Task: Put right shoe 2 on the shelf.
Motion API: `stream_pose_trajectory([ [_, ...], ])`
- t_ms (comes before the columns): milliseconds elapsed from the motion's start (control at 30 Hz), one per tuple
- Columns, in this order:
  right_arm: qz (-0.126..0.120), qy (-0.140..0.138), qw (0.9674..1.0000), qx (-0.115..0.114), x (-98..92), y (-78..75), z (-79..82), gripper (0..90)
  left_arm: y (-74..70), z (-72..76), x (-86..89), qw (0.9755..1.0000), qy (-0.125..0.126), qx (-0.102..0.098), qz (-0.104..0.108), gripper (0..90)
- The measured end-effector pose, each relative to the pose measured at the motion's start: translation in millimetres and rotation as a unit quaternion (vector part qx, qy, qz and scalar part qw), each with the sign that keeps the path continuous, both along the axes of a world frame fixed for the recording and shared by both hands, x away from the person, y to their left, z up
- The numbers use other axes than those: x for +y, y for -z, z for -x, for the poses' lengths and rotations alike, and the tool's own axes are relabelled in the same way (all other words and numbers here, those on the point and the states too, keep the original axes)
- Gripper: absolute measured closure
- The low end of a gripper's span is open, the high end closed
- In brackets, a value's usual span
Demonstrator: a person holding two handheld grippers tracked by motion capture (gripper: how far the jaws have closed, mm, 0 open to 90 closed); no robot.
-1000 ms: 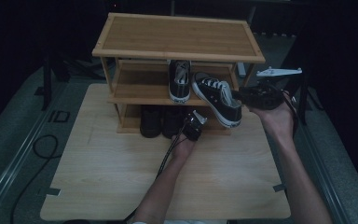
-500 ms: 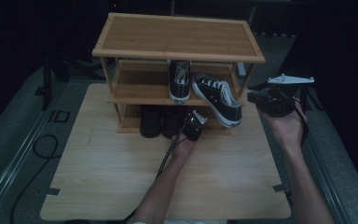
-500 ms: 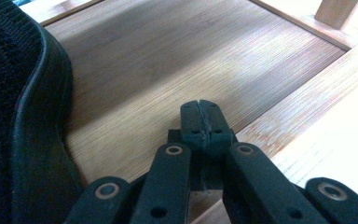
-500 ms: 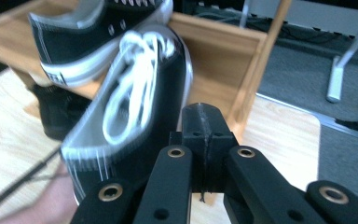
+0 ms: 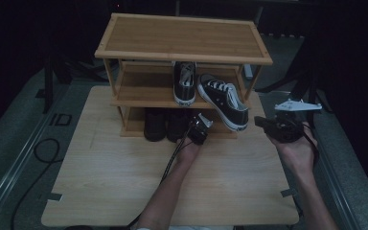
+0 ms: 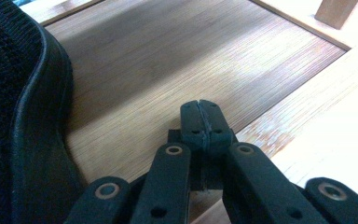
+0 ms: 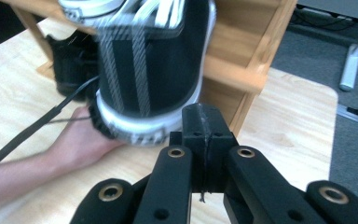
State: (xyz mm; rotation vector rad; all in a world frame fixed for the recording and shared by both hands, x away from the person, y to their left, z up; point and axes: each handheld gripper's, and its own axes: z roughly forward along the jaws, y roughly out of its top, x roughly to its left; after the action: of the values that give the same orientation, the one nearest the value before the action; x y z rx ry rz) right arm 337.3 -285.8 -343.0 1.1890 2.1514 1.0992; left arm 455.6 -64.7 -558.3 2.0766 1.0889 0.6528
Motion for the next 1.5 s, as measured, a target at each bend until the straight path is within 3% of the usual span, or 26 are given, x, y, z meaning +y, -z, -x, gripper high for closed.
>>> stream_pose_trajectory([
  [333,0.014,-0.04,0.9991,-0.005,8.4,14.1,15.9,90.0,0.0,0.2,-0.3,1.0,-0.001,0.0,0.0,90.0],
  [667,0.027,-0.051,0.9983,0.005,17.7,22.6,11.3,90.0,-0.3,0.2,0.1,1.0,-0.004,-0.003,-0.003,90.0],
  [1033,0.021,-0.054,0.9983,-0.002,19.2,19.0,11.2,90.0,-0.4,0.2,0.0,1.0,-0.005,-0.002,-0.004,90.0],
  [1267,0.015,-0.079,0.9967,0.001,30.7,19.0,8.3,90.0,-0.1,0.1,-0.2,1.0,0.0,0.002,0.002,90.0],
  [1500,0.016,-0.088,0.996,-0.001,44.9,20.0,0.4,90.0,-0.3,0.1,0.1,1.0,-0.005,-0.002,-0.001,90.0],
])
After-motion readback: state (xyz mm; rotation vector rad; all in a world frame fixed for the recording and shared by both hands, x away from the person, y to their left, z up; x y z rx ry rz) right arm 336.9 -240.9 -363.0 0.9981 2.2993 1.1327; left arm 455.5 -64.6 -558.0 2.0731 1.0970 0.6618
